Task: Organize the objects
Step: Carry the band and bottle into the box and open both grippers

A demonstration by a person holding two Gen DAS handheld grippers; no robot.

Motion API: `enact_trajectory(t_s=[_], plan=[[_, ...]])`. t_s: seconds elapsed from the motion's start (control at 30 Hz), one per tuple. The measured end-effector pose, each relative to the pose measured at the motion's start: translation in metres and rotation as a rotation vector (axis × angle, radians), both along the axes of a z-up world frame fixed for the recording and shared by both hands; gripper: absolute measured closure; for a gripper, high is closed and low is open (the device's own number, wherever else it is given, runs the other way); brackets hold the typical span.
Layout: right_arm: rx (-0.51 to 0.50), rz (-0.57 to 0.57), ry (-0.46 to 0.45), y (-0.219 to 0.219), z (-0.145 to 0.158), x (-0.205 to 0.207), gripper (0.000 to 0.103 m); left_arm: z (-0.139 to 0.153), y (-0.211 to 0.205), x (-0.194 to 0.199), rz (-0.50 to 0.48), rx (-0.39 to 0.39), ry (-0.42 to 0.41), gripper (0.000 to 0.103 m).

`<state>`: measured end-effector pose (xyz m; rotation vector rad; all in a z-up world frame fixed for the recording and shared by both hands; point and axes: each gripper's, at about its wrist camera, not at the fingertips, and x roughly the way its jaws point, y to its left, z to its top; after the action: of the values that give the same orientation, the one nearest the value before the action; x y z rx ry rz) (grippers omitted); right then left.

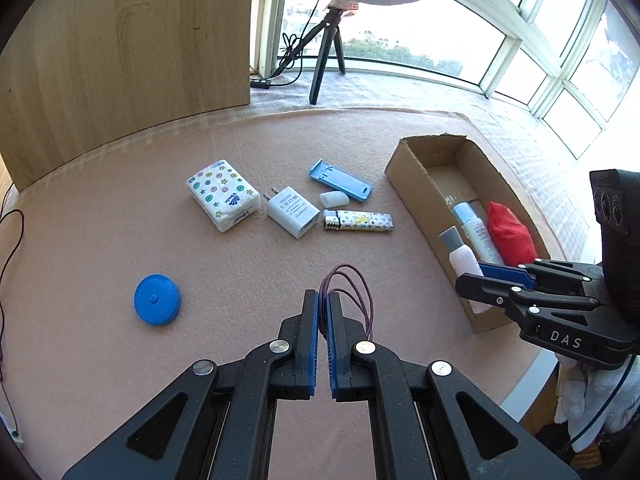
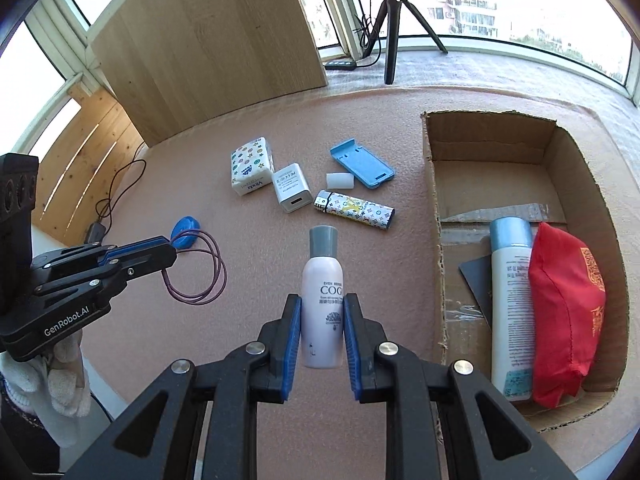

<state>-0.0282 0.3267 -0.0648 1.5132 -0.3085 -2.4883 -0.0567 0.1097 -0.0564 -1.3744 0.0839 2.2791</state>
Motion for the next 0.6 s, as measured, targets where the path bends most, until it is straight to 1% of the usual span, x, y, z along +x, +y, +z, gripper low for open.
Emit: enact_trajectory(t_s=[0.13,0.3,0.47,0.6], plan=[[0.011,-0.056,0.014,0.032,0.007,0.011,0.084,0.015,0.041,0.001,-0.065,0.027,0.025,0.099],[0.019,-0.099,0.007,0.061,0.005,0.021,0.084,0.018,0.099,-0.004,-0.132,0.043,0.040,0.099],[0.026,-0.121,-0.004,0.078,-0.001,0.029,0.084,0.017,0.151,-0.015,-0.169,0.036,0.062,0.099],[0.029,-0.131,-0.005,0.088,-0.002,0.029,0.084,0.014,0.178,-0.024,-0.177,0.026,0.071,0.099]])
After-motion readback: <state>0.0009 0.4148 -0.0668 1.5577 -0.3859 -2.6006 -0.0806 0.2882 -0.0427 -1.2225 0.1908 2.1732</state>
